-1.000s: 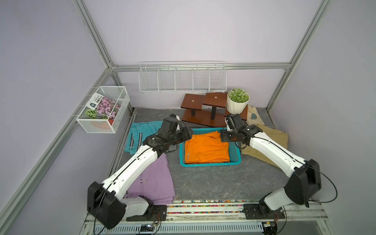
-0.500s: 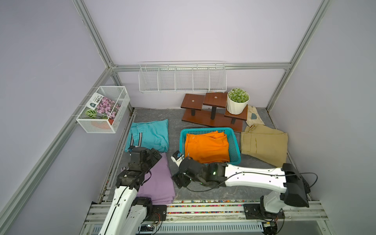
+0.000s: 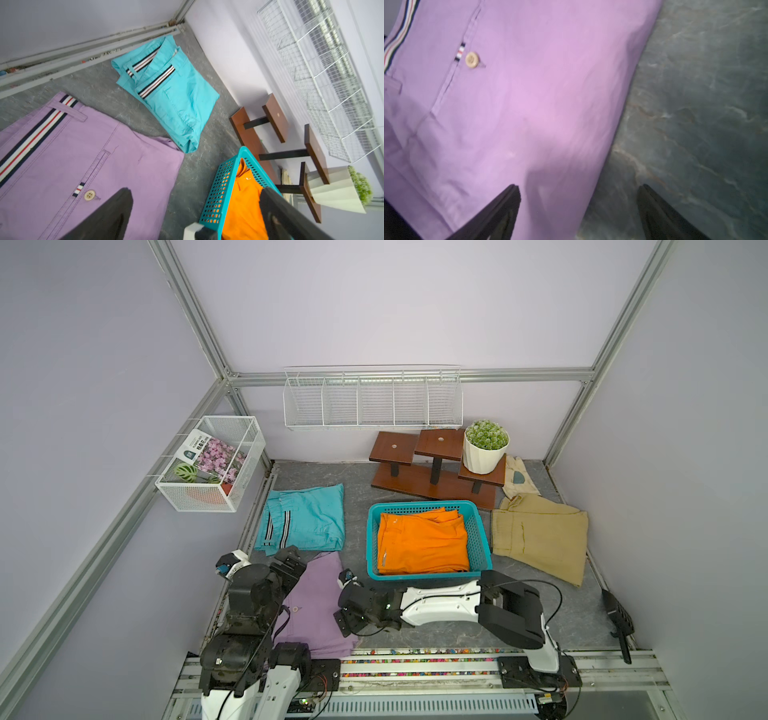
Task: Put the folded long pants in the basket
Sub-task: Move the long pant to the center of the board, then move the basket to the center of the board.
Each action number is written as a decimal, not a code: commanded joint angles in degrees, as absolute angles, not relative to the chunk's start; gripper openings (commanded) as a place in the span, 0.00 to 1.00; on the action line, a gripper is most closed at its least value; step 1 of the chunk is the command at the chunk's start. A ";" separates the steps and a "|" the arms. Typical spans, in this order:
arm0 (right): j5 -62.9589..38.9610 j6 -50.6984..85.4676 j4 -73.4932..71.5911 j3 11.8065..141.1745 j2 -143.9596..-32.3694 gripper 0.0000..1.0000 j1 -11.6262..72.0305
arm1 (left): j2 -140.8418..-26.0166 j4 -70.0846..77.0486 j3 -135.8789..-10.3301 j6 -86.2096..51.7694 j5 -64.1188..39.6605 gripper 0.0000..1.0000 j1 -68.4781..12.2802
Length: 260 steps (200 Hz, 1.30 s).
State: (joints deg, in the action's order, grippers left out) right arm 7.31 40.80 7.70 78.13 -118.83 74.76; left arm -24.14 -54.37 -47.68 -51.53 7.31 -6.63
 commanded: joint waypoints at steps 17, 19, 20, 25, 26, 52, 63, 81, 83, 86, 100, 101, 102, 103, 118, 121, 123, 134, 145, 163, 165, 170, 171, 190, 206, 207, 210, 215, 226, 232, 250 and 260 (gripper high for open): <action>4.31 43.61 3.39 80.07 -121.27 0.93 71.91 | -23.92 -56.94 -46.92 -50.32 6.25 1.00 -6.24; 4.02 43.53 3.24 80.24 -121.50 0.92 71.92 | -23.87 -56.99 -46.93 -50.40 6.59 1.00 -6.24; 3.94 43.48 3.20 80.33 -121.62 0.92 71.91 | -23.84 -57.06 -46.98 -50.42 6.72 1.00 -6.24; 2.86 43.19 2.81 80.93 -122.29 0.92 71.96 | -23.93 -57.29 -47.17 -50.46 7.21 1.00 -6.24; 2.62 43.13 2.72 81.07 -122.45 0.92 71.93 | -23.96 -57.30 -47.23 -50.45 7.25 1.00 -6.24; -1.85 44.05 2.20 85.43 -127.61 0.89 71.98 | -24.15 -56.84 -47.42 -50.32 5.83 1.00 -6.24; -3.06 44.60 1.96 86.83 -129.71 0.86 71.98 | -24.00 -56.78 -47.48 -50.44 5.80 1.00 -6.24; -3.81 45.33 1.60 87.41 -131.20 0.75 71.97 | -23.84 -57.02 -47.70 -50.36 5.98 1.00 -6.24; -3.83 45.35 1.48 87.33 -131.17 0.74 71.91 | -23.85 -57.04 -47.72 -50.30 5.98 1.00 -6.24; -3.76 45.43 1.49 87.17 -131.17 0.70 71.96 | -23.81 -57.16 -47.78 -50.32 5.91 1.00 -6.24; -2.89 45.74 1.41 86.01 -130.27 0.51 71.81 | -23.50 -57.04 -47.88 -50.13 5.42 1.00 -6.24; -2.81 45.77 1.37 85.85 -130.17 0.49 71.81 | -23.44 -57.04 -47.89 -50.20 5.39 1.00 -6.24; -2.72 45.78 1.34 85.68 -130.08 0.47 71.76 | -23.45 -57.00 -47.90 -50.24 5.38 1.00 -6.24; -2.59 45.83 1.29 85.51 -129.95 0.45 71.79 | -23.37 -56.98 -47.90 -50.26 5.32 1.00 -6.24; -0.87 46.31 0.31 82.45 -127.52 0.19 71.41 | -23.07 -56.70 -47.81 -50.26 4.81 1.00 -6.24; -0.34 46.43 0.15 81.75 -126.91 0.14 71.37 | -22.98 -56.65 -47.81 -50.12 4.71 1.00 -6.24; -0.04 46.52 0.04 81.17 -126.52 0.12 71.26 | -22.95 -56.61 -47.77 -50.10 4.54 1.00 -6.24; 2.02 46.95 -0.49 78.09 -124.22 0.00 70.92 | -23.04 -56.14 -47.44 -49.76 3.54 1.00 -6.24; 4.11 47.43 -0.92 74.81 -121.95 0.00 70.53 | -23.46 -55.13 -46.89 -48.87 1.69 1.00 -6.24; 6.62 48.44 -1.76 69.40 -118.76 0.00 69.54 | -25.15 -51.79 -45.55 -46.65 -3.59 0.97 -6.24; 6.84 48.61 -1.82 68.83 -118.46 0.00 69.42 | -25.38 -51.31 -45.29 -46.42 -4.13 0.96 -6.24; 7.36 48.98 -1.97 67.38 -117.69 0.00 69.07 | -26.14 -50.02 -44.80 -45.81 -6.31 0.93 -6.24; 7.46 49.01 -2.08 67.09 -117.55 0.00 69.03 | -26.34 -49.88 -44.68 -45.67 -6.67 0.93 -6.24; 9.26 50.19 -3.05 61.99 -115.23 0.00 67.18 | -29.63 -46.04 -43.07 -44.22 -12.50 0.89 -6.24; 9.77 50.53 -3.49 58.97 -113.99 0.00 65.66 | -31.14 -43.71 -41.85 -43.63 -15.19 0.89 -6.24; 9.81 50.53 -3.55 58.80 -113.95 0.00 65.57 | -31.21 -43.52 -41.75 -43.57 -15.29 0.89 -6.24; 9.84 50.58 -3.66 58.27 -113.71 0.00 65.30 | -31.32 -43.10 -41.46 -43.45 -15.63 0.89 -6.24; 9.93 50.58 -3.93 57.46 -113.37 0.00 64.94 | -31.38 -42.35 -40.85 -43.18 -16.21 0.89 -6.24; 10.38 50.83 -3.76 56.01 -112.59 0.00 64.07 | -31.52 -40.71 -39.66 -42.65 -17.25 0.89 -6.24; 10.68 50.90 -3.29 55.28 -112.09 0.00 63.56 | -31.91 -40.44 -39.26 -42.56 -17.35 0.89 -6.24; 11.10 50.97 -4.04 51.86 -110.06 0.00 61.56 | -33.16 -40.45 -38.53 -43.01 -17.49 0.89 -6.24; 10.58 50.96 -4.92 50.05 -109.16 0.00 60.31 | -33.39 -39.76 -37.96 -43.40 -17.71 0.90 -6.24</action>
